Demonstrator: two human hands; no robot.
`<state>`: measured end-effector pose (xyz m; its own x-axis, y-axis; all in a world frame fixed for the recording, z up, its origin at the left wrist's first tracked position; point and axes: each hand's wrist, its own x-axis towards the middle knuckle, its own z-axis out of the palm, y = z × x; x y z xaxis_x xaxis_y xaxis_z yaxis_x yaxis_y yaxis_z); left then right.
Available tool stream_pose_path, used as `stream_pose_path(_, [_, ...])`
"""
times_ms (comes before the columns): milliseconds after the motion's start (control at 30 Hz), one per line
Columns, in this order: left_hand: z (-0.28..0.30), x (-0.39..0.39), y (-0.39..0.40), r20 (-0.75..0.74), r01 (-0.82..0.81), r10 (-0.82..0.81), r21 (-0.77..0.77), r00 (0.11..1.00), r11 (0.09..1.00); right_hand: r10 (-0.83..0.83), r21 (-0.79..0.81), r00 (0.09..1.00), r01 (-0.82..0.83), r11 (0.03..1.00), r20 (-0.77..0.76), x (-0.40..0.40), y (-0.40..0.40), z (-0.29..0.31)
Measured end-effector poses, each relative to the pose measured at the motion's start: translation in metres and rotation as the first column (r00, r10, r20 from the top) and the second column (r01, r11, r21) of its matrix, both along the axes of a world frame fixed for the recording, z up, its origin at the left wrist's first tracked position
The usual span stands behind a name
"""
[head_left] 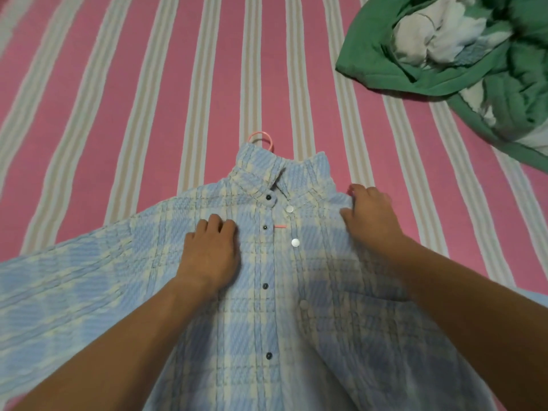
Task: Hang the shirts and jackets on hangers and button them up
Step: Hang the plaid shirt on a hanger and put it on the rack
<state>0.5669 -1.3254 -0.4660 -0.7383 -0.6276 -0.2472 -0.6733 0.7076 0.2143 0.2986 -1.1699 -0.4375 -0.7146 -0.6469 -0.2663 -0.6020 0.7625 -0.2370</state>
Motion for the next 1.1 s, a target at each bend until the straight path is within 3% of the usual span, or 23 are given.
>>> stream_pose_path(67, [0.008,0.006,0.007,0.044,0.029,-0.032,0.065,0.999,0.997,0.137,0.170,0.991,-0.136,0.976,0.003,-0.004,-0.008,-0.005])
stream_pose_path(133, [0.016,0.016,0.017,0.102,0.062,-0.078,0.148,0.992,0.987,0.285,0.249,0.954,-0.255,0.934,-0.093,0.000,-0.015,-0.009])
stream_pose_path(233, [0.016,0.035,0.038,0.228,0.087,-0.130,0.192,0.965,0.978,0.158,0.172,0.968,-0.124,0.977,-0.197,-0.014,-0.026,-0.016])
stream_pose_path(333, [0.003,0.040,0.046,0.333,0.036,-0.103,0.202,0.937,0.979,-0.028,0.117,0.999,0.024,0.993,0.026,-0.033,-0.033,-0.020])
stream_pose_path(400, [-0.003,0.034,0.044,0.360,-0.009,-0.077,0.230,0.930,0.973,0.073,0.138,0.997,-0.075,0.988,0.022,-0.024,-0.023,-0.018])
stream_pose_path(467, [-0.002,0.026,0.042,0.379,-0.033,-0.068,0.254,0.923,0.967,0.183,-0.005,0.977,-0.184,0.983,-0.112,0.001,0.005,-0.005])
stream_pose_path(500, [0.002,0.023,0.042,0.384,-0.040,-0.063,0.254,0.921,0.966,0.188,-0.092,0.973,-0.200,0.975,-0.132,0.017,0.024,0.006])
stream_pose_path(567, [0.012,0.018,0.049,0.404,-0.067,-0.029,0.223,0.915,0.973,0.100,-0.167,0.995,-0.102,0.981,-0.025,0.048,0.076,0.027])
stream_pose_path(633, [0.023,0.018,0.072,0.369,-0.097,0.044,0.125,0.929,0.987,0.098,-0.138,0.994,-0.092,0.986,0.039,0.092,0.136,0.046])
stream_pose_path(733, [0.045,0.043,0.140,0.114,-0.126,0.120,0.045,0.986,0.991,0.424,-0.130,0.903,-0.429,0.894,-0.064,0.172,0.223,0.061])
stream_pose_path(800, [0.060,0.083,0.199,-0.018,-0.165,0.168,0.097,0.986,0.981,0.580,0.003,0.815,-0.580,0.815,-0.011,0.214,0.272,0.058])
stream_pose_path(833, [0.066,0.109,0.229,-0.027,-0.172,0.177,0.122,0.984,0.977,0.549,0.104,0.835,-0.550,0.829,0.036,0.228,0.290,0.055])
stream_pose_path(933, [0.072,0.200,0.305,0.098,-0.190,0.175,0.174,0.980,0.966,0.164,0.394,0.976,-0.208,0.895,0.144,0.248,0.319,0.050])
stream_pose_path(1000, [0.069,0.259,0.330,0.210,-0.147,0.107,0.181,0.972,0.972,0.085,0.399,0.993,-0.109,0.911,0.077,0.260,0.326,0.050])
stream_pose_path(1100, [0.066,0.322,0.336,0.270,0.045,-0.100,0.203,0.958,0.978,0.038,0.328,0.999,-0.025,0.944,-0.036,0.272,0.321,0.063])
